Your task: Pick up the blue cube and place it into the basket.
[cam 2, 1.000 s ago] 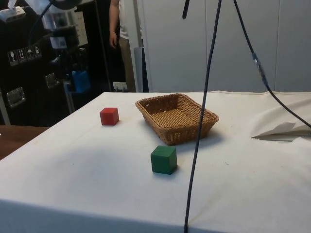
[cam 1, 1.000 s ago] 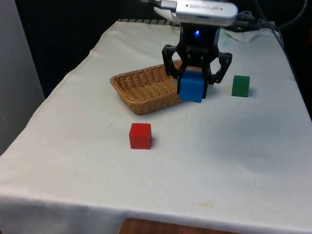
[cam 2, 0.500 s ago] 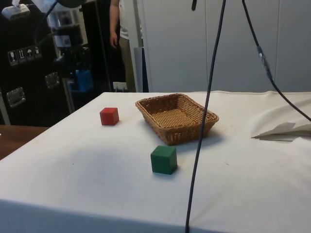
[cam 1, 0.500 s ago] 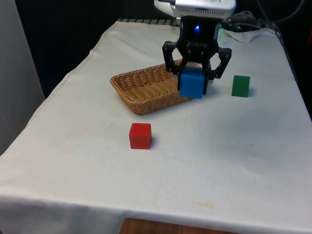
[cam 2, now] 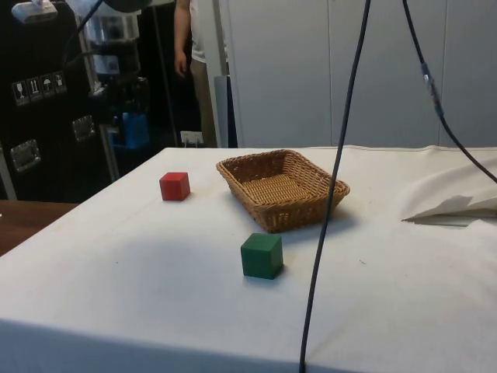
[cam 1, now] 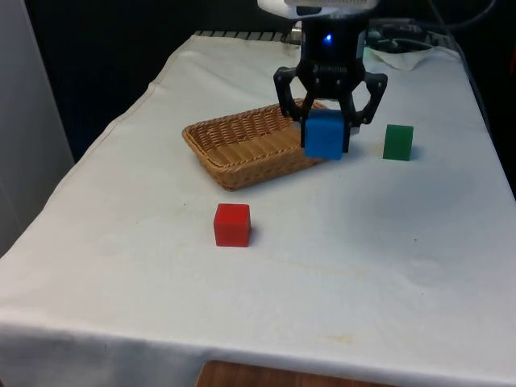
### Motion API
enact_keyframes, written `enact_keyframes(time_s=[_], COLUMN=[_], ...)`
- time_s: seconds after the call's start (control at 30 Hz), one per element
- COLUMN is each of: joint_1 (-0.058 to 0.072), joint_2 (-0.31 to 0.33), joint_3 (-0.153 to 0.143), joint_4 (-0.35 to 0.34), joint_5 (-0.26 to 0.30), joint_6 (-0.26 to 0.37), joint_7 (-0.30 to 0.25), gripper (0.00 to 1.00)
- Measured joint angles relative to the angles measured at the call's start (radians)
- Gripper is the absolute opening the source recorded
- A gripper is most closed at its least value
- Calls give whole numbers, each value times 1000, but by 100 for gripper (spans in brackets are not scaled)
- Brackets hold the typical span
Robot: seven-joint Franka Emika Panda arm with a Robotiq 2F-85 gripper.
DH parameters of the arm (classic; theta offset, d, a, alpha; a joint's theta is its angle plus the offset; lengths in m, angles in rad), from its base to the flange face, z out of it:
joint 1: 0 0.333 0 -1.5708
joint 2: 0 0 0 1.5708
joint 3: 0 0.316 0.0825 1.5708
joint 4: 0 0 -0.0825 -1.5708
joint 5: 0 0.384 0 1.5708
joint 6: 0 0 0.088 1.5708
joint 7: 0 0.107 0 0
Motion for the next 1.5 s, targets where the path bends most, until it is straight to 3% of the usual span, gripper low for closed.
enact_keyframes(time_s=[0.4,1.0,1.5], joint_1=[-9,-17,-25], joint_2=[-74,-208,-280], joint_3=[-5,-41,-68], joint_4=[-122,-332,-478], joint_5=[9,8,8], joint_6=[41,83,136], joint_7=[-39,-120,-187], gripper=[0,0,0])
